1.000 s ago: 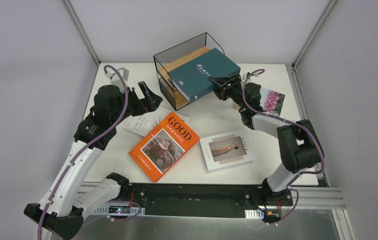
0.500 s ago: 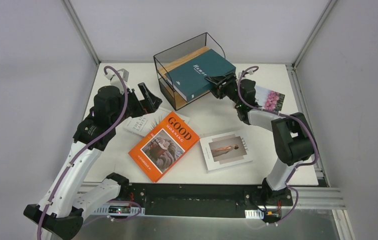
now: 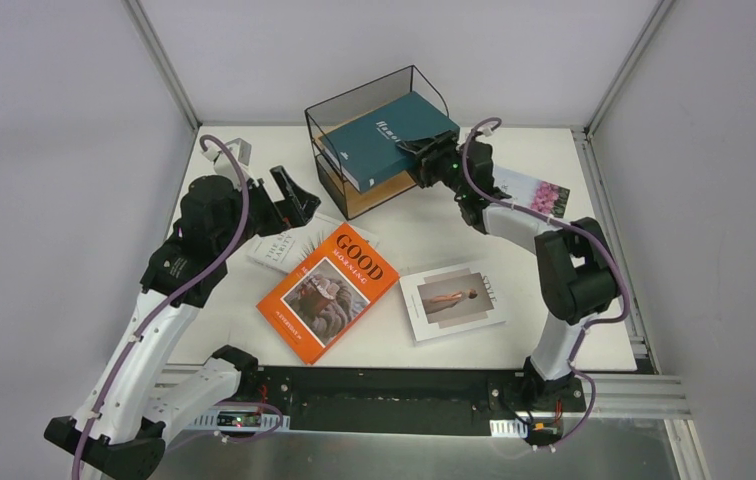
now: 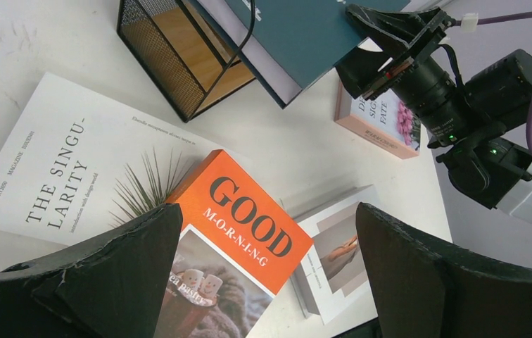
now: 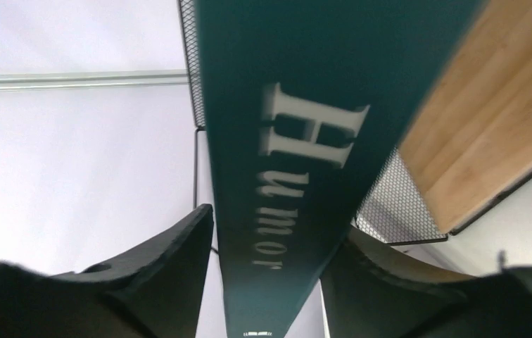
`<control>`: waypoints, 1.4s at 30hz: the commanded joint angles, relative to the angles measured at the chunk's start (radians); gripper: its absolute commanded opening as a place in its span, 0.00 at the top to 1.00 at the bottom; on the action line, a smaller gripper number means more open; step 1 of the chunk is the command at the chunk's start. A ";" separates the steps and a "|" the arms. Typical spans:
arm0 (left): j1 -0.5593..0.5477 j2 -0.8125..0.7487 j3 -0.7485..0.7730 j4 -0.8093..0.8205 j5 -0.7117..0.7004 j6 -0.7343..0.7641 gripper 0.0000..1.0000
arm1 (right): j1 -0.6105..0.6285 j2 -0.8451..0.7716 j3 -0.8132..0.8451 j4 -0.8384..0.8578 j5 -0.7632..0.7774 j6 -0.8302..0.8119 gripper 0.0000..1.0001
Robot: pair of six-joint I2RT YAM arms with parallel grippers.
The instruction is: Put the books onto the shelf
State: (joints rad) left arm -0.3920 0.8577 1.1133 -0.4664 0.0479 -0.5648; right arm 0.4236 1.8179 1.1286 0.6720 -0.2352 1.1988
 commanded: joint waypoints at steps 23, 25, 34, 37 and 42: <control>0.001 -0.039 -0.024 -0.004 -0.005 -0.016 0.01 | 0.026 -0.212 0.011 -0.329 -0.023 -0.186 0.01; 0.000 -0.040 -0.024 -0.003 -0.006 -0.016 0.01 | 0.025 -0.224 0.024 -0.347 -0.032 -0.188 0.01; 0.001 -0.038 -0.021 -0.003 0.000 -0.018 0.01 | 0.025 -0.210 0.061 -0.360 -0.032 -0.188 0.01; 0.001 -0.041 -0.021 -0.003 0.002 -0.020 0.01 | 0.026 -0.160 0.111 -0.360 -0.032 -0.188 0.01; 0.001 -0.064 -0.030 -0.003 -0.005 -0.019 0.01 | 0.027 -0.078 0.204 -0.367 -0.050 -0.217 0.03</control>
State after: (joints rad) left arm -0.3920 0.8261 1.0966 -0.4725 0.0444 -0.5739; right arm 0.4469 1.6875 1.2407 0.2974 -0.2539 1.0271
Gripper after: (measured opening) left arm 0.990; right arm 0.992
